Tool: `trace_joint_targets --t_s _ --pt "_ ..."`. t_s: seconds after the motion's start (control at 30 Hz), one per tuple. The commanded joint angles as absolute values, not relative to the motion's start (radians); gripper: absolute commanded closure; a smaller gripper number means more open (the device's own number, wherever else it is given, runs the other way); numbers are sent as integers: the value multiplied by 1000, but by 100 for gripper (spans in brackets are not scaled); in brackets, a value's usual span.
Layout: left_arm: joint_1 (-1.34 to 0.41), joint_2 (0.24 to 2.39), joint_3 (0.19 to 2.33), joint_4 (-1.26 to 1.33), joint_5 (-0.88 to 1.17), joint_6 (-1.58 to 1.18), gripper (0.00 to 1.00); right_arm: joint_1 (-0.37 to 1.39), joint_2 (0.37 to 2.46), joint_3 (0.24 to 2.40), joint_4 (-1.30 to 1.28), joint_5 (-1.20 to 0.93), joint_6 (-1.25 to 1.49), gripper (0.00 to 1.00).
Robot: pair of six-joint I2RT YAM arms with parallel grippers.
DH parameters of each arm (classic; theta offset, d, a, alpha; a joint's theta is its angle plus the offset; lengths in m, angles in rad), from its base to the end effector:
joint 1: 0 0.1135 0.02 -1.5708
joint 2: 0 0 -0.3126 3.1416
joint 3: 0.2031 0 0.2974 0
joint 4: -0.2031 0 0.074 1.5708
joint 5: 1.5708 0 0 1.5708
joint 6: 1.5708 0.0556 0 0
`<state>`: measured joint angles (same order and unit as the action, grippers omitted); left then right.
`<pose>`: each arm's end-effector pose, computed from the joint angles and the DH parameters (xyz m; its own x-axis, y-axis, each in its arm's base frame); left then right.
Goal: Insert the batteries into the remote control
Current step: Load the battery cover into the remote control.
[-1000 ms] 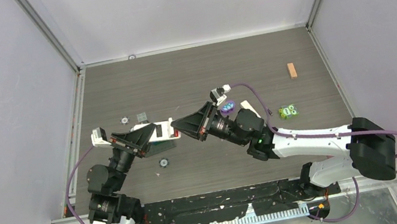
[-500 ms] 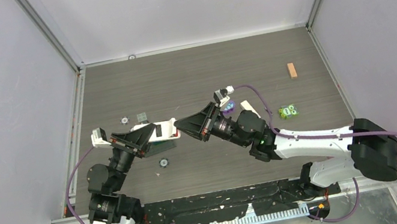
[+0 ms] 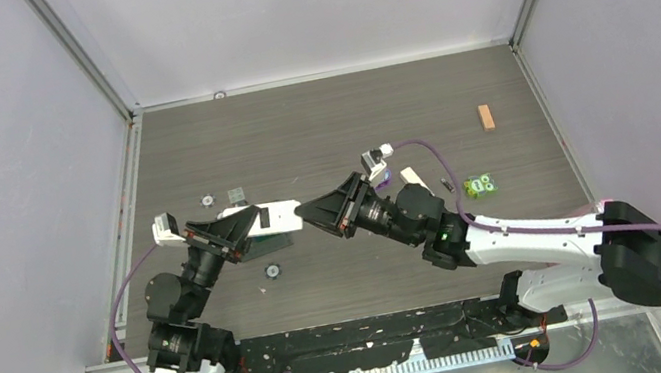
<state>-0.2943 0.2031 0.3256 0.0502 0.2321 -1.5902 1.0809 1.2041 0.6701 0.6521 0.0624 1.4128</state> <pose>0.1129 -0.0476 0.2937 -0.5022 -0.8645 -0.0204 0.1547 -0.0666 -0.9857 0.1526 0.2788 0.3240 -0.8322 0.5341 -0.1490 -0.1887 -0.0202 0.9818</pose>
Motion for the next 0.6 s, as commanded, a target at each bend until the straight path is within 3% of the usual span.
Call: trace_joint_targets --t_s 0.0,0.27,0.57 --pt "-292 193 358 135 247 -1611 100 1087 1168 686 578 88 1370 75" --pt "-293 195 357 131 247 -1607 100 1087 1151 708 536 90 1341 76" --pt "-293 190 361 114 255 -1603 100 1084 1178 745 530 71 1298 93"
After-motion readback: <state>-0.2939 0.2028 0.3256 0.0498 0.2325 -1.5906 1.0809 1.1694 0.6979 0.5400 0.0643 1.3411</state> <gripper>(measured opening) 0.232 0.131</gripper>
